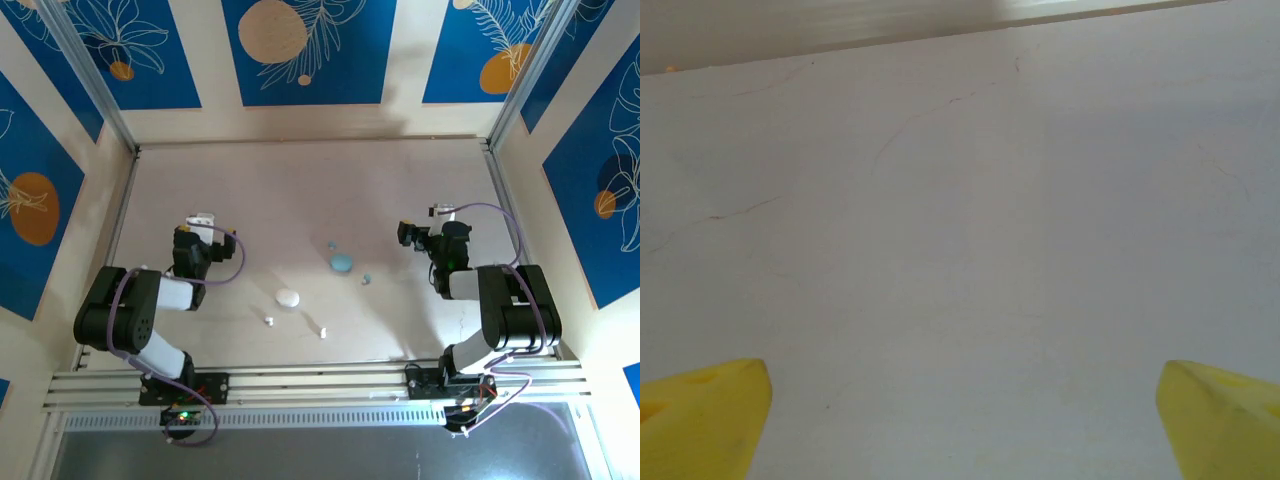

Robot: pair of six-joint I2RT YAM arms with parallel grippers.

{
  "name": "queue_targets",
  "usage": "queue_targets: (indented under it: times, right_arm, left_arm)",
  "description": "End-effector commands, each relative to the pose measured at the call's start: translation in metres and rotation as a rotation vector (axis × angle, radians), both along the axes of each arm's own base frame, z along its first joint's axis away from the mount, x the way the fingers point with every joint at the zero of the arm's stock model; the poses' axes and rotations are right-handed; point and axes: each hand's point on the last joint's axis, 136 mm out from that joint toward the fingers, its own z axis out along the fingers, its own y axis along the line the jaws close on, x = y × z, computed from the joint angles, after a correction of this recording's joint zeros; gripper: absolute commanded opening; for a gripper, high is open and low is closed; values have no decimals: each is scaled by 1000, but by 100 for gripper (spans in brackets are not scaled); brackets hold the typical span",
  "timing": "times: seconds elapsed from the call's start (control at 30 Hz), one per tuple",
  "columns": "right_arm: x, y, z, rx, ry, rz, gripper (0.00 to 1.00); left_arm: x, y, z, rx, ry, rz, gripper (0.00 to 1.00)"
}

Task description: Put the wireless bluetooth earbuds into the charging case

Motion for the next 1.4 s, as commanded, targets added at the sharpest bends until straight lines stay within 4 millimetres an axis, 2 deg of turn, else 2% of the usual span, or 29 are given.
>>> queue_targets:
  times: [0.0, 1.23, 1.37]
  right_arm:
    - [5, 2, 8, -14, -22, 20, 99]
    - [5, 2, 6, -12, -17, 22, 99]
    - [5, 3, 12, -17, -19, 19, 99]
  left_arm:
    - [5, 1, 6, -13, -14, -6, 100]
    - [4, 1, 6, -10, -19, -7, 100]
    - [0, -10, 14, 11, -44, -58, 100]
